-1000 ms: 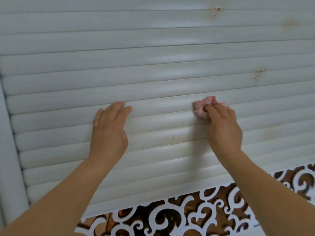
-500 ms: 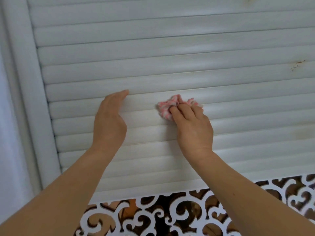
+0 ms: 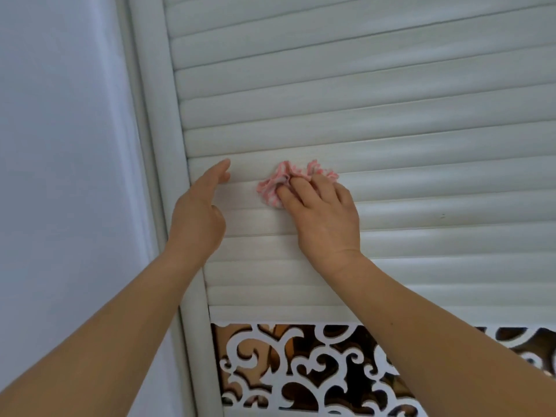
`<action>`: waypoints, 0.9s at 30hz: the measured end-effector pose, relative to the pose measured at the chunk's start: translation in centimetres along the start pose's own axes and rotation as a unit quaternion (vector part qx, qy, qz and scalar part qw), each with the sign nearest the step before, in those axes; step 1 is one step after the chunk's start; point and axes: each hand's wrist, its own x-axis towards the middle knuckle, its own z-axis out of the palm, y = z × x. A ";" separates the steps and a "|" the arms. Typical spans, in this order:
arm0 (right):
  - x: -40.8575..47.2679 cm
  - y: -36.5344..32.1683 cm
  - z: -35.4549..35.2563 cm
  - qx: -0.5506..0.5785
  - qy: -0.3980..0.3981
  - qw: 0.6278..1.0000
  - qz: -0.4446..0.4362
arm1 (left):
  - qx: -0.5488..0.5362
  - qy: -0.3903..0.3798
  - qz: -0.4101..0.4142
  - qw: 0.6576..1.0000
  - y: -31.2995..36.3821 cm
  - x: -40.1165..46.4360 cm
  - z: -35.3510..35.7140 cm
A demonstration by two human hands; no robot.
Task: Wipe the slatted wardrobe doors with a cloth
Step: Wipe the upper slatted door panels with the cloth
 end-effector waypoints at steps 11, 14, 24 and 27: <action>-3.2 -3.4 2.4 0.016 -0.022 0.996 -0.079 | 0.124 -0.078 0.070 0.987 -1.4 -1.1 -0.4; -3.5 -3.0 2.1 0.001 -0.019 0.996 -0.090 | 0.205 -0.084 0.073 0.972 -1.3 -1.6 0.2; -7.7 3.5 -1.0 -0.050 -0.057 0.997 -0.026 | 0.333 -0.090 0.051 0.937 1.0 -3.4 2.4; -8.8 6.3 -2.5 -0.045 -0.072 0.994 0.068 | 0.338 -0.095 0.106 0.930 1.4 -4.0 3.0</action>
